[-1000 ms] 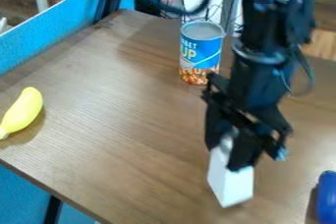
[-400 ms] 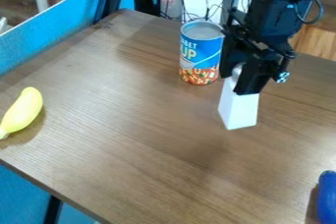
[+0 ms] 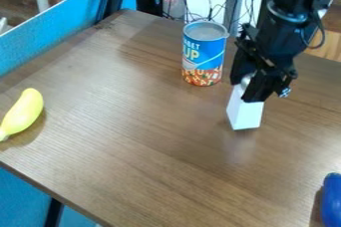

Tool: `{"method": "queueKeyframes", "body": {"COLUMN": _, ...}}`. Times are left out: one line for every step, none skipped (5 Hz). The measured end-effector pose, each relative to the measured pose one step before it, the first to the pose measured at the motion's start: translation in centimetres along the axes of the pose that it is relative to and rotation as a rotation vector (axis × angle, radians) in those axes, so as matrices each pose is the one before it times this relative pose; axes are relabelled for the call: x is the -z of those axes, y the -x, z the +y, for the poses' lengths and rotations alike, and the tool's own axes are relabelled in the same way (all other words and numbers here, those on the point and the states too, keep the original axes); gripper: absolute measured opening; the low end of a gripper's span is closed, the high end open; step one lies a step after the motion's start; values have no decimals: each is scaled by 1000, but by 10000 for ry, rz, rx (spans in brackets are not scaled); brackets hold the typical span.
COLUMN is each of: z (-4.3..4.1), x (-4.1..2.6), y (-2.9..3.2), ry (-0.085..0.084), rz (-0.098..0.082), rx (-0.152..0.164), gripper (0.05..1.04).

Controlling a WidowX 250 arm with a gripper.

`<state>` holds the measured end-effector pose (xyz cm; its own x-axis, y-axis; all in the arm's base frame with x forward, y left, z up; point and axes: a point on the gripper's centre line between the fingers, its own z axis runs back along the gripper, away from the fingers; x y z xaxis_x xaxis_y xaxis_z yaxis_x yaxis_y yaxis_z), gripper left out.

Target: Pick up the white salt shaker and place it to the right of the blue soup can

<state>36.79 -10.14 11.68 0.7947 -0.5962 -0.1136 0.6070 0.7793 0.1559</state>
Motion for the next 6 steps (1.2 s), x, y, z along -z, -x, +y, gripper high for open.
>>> {"method": "queueKeyframes", "body": {"z": 168, "x": 476, "y": -1529, "ry": 109, "rz": -206, "rx": 386, "gripper": 572}}
{"method": "queueKeyframes", "body": {"z": 21, "x": 71, "y": -443, "ry": 285, "rz": -18, "rx": 7, "gripper": 572}}
{"method": "queueKeyframes", "body": {"z": 190, "x": 10, "y": -409, "ry": 691, "rz": 76, "rx": -176, "gripper": 644}}
{"method": "queueKeyframes", "body": {"z": -452, "x": 784, "y": -163, "ry": 609, "rz": 279, "rx": 249, "gripper": 938}}
{"method": "queueKeyframes", "body": {"z": -68, "x": -152, "y": -107, "ry": 84, "rz": -83, "rx": -65, "gripper": 1006}}
{"method": "queueKeyframes", "body": {"z": -172, "x": -1693, "y": 698, "ry": -251, "rz": -643, "rx": -157, "gripper": 1002}}
